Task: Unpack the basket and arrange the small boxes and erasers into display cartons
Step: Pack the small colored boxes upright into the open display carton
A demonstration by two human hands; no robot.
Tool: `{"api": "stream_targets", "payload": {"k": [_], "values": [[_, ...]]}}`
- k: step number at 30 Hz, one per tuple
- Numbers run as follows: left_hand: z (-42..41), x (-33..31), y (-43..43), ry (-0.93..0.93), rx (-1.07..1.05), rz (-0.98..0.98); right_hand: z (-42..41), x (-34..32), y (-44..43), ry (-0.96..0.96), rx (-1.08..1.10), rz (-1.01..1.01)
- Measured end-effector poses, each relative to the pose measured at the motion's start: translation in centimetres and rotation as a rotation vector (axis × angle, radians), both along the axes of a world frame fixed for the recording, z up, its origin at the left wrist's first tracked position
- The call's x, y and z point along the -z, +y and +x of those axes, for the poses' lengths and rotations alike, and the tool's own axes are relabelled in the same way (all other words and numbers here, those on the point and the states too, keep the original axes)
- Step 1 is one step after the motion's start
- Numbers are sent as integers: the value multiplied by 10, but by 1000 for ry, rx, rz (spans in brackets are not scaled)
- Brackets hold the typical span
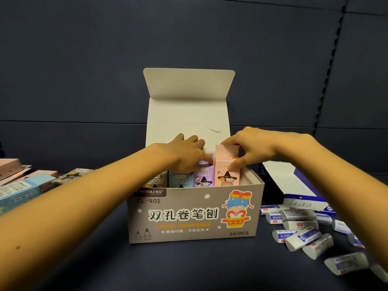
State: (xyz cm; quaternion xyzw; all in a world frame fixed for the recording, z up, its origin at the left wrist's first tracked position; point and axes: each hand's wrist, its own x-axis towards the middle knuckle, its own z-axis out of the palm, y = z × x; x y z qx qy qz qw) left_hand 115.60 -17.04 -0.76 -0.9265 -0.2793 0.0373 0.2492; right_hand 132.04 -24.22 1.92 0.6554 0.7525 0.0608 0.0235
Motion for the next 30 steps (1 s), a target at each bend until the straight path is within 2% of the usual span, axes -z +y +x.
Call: {"api": "stream_targets", "payload": {"k": [6,18,30], "values": [[4,0,1,99,-26,27,0,0,1,-13,15,-2],[-3,-3,7,-46,49,-87,-11,0,6,-186,36,-9],[-2,-4,15,-37,47,-105,-11,14,14,-291,-1,59]]}}
